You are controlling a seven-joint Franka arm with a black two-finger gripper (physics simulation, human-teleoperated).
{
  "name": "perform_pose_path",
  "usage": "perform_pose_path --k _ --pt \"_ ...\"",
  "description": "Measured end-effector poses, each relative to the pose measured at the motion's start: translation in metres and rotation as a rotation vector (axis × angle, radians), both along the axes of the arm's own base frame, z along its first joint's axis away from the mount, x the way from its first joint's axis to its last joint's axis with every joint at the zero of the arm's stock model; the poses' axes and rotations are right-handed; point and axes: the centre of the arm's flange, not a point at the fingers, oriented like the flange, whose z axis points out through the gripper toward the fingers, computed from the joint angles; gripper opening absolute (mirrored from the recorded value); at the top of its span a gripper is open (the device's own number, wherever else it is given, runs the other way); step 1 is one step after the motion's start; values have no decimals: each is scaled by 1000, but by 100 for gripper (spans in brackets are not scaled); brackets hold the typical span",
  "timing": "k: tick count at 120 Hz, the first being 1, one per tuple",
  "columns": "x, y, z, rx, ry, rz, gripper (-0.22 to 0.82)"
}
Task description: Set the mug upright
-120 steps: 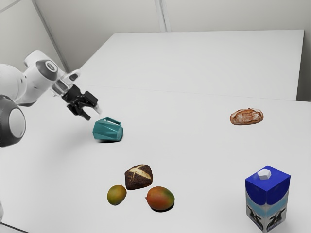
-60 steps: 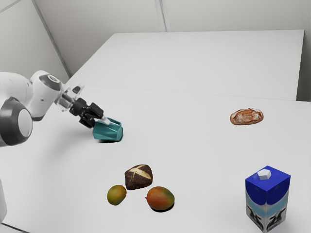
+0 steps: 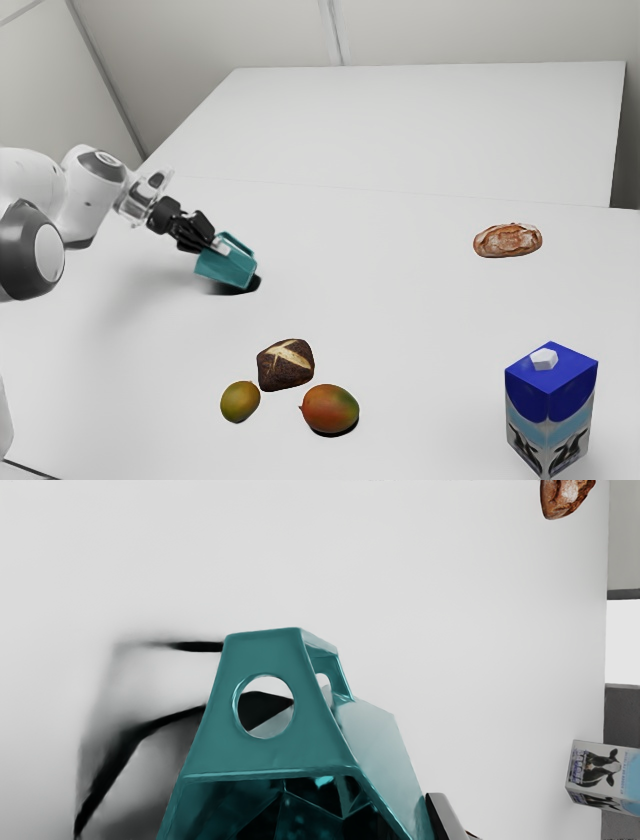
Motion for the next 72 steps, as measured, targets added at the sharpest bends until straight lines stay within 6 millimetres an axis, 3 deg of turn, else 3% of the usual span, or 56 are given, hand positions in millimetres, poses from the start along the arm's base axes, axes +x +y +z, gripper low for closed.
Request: perform_pose_path --k 44,60,72 --pt "6 -31 46 101 -65 -92 -17" --pt "-17 -64 63 231 -85 -156 -17" --pt "-20 -91 71 374 -102 -241 -17"
